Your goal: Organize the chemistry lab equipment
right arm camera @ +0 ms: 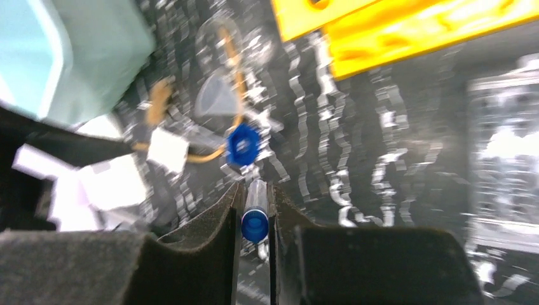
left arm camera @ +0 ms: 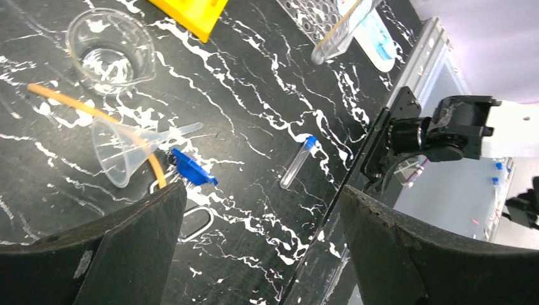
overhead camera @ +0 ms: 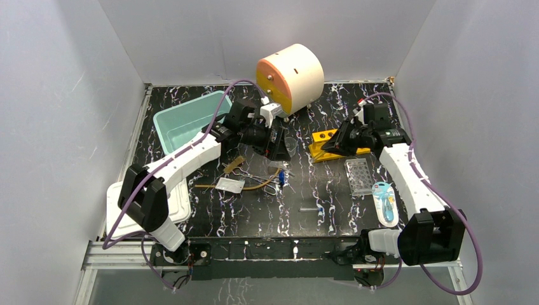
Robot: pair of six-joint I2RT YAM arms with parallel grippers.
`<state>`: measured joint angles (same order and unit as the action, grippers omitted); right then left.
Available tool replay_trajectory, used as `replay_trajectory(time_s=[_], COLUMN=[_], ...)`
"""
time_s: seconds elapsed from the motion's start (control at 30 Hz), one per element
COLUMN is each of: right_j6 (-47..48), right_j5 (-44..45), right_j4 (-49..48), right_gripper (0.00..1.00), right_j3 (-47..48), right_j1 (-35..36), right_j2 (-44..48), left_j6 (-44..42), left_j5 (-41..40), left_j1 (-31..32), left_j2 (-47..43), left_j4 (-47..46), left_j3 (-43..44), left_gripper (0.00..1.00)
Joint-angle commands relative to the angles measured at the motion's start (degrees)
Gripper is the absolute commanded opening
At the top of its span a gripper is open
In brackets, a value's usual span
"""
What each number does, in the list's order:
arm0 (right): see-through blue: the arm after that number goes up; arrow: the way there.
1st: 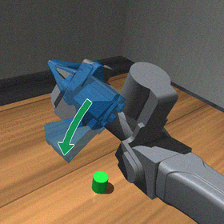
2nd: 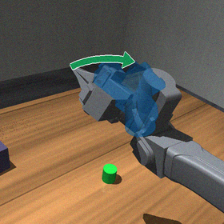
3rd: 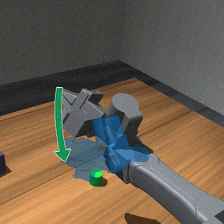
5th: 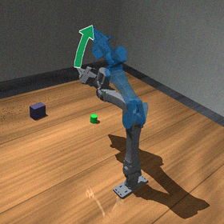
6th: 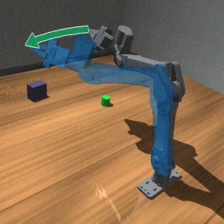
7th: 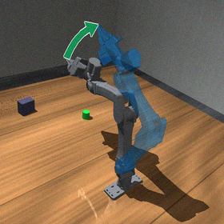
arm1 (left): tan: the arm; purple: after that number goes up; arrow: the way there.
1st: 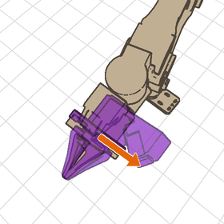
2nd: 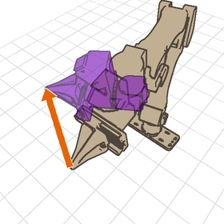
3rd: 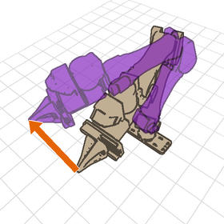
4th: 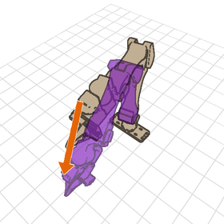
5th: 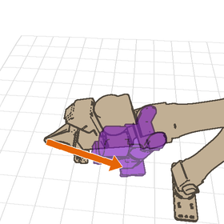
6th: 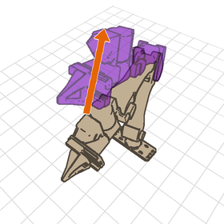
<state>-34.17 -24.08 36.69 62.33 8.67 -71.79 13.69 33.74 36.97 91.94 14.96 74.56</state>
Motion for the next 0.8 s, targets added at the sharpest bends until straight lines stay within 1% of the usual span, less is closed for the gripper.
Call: replay_trajectory(time_s=[0.0,0.13,0.3,0.43,0.6,0.77], right_j6=[9.1,10.6,11.3,12.3,12.1,11.7], right_j5=[26.6,37.9,45.7,48.5,48.2,47.9], right_j4=[11.1,12.9,9.4,2.2,-4.4,-10.9], right_gripper=[0.15,0.14,0.14,0.14,0.14,0.14], right_j3=[7.2,9.2,7.5,3.4,-1.2,-6.4], right_j1=[-0.3,-0.2,-0.2,-0.2,0.0,1.9], right_j2=[0.4,-0.2,-0.7,-1.0,-1.6,-0.6], left_j6=[2.6,4.7,4.9,4.3,3.5,2.8], left_j5=[-5.2,-5.1,-6.6,-6.9,-6.8,-6.8], left_j1=[-0.2,-0.2,-0.3,-0.2,-0.2,-0.2], left_j2=[-5.5,-6.9,-7.7,-7.5,-7.0,-6.8], left_j4=[-0.9,-2.9,-3.4,-2.8,-1.7,-1.5], left_j3=[-2.8,-5.4,-6.4,-6.1,-5.7,-5.9], left_gripper=[0.89,0.89,0.89,0.89,0.89,0.89])
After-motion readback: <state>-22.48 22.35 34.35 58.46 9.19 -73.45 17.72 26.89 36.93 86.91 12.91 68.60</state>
